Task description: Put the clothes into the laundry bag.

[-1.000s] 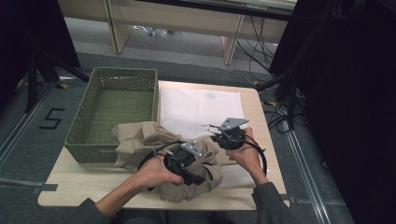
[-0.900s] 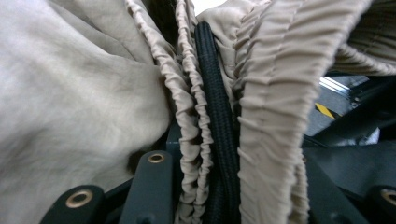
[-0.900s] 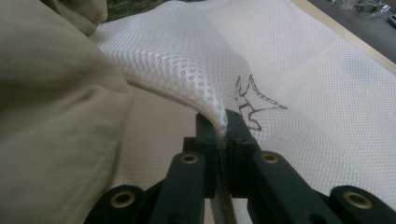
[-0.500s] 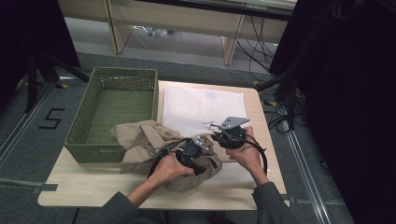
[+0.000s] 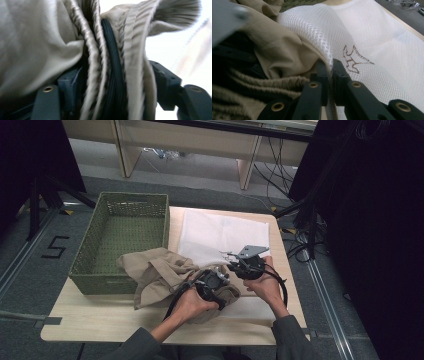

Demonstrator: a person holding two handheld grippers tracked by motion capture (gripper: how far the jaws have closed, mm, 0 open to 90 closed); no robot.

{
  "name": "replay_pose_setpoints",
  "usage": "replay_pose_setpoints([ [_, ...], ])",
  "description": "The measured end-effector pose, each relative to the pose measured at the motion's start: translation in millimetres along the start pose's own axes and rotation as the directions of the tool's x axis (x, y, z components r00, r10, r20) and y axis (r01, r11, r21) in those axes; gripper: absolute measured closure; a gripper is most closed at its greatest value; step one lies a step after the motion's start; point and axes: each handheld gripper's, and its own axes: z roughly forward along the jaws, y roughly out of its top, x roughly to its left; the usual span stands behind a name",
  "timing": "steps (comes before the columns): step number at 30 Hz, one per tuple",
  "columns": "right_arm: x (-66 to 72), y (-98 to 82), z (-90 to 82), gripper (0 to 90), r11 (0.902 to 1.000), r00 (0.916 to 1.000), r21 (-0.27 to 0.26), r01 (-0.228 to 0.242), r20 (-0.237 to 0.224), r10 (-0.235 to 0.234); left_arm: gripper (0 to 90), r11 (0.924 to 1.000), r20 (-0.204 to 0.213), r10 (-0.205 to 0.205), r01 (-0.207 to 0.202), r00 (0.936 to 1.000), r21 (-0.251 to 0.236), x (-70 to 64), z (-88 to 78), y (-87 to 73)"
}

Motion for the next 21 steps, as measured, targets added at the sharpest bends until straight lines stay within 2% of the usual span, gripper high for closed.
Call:
replay_pose_setpoints([
  [3,0.6,-0.5,-0.7,86.8,1.0000,1.0000,0.002,-0.002,0.001,0.002,24.0,0.9995,0.000,0.029,-0.029,0.9996,-0.011,-5.3,-17.3,-4.9],
  [6,0.1,-0.3,-0.5,86.8,1.0000,1.0000,0.001,-0.003,0.002,0.003,23.8,0.9952,-0.009,0.095,-0.094,0.9955,0.024,-11.9,-26.2,-14.1],
  [7,0.3,-0.4,-0.2,86.8,1.0000,1.0000,0.003,-0.001,0.003,0.001,25.2,0.9934,-0.005,0.106,-0.106,0.9943,0.043,-12.8,-25.5,-17.1],
  [9,1.3,-0.3,0.0,86.8,0.9999,1.0000,0.008,-0.008,0.004,0.008,36.0,0.9881,0.001,0.134,-0.134,0.9910,0.077,-12.1,-19.9,-20.8],
  [10,1.1,0.0,0.2,86.7,1.0000,1.0000,0.008,-0.003,0.004,0.003,41.7,0.9890,0.009,0.128,-0.128,0.9917,0.074,-10.5,-17.0,-21.1],
  [13,1.7,0.3,-0.4,86.8,1.0000,1.0000,0.007,0.000,0.002,0.000,59.4,0.9956,0.013,0.094,-0.094,0.9955,0.003,-8.2,-13.3,-17.0],
  [17,1.4,3.0,-4.0,86.9,1.0000,1.0000,-0.005,0.003,0.005,-0.003,64.2,0.9969,-0.011,0.049,-0.049,0.9988,-0.061,-2.8,-12.6,-3.1],
  [21,2.0,4.7,-7.3,87.0,0.9999,0.9999,-0.012,-0.009,0.009,0.009,65.3,0.9931,-0.067,0.000,-0.008,0.9978,-0.117,2.0,-5.7,12.7],
])
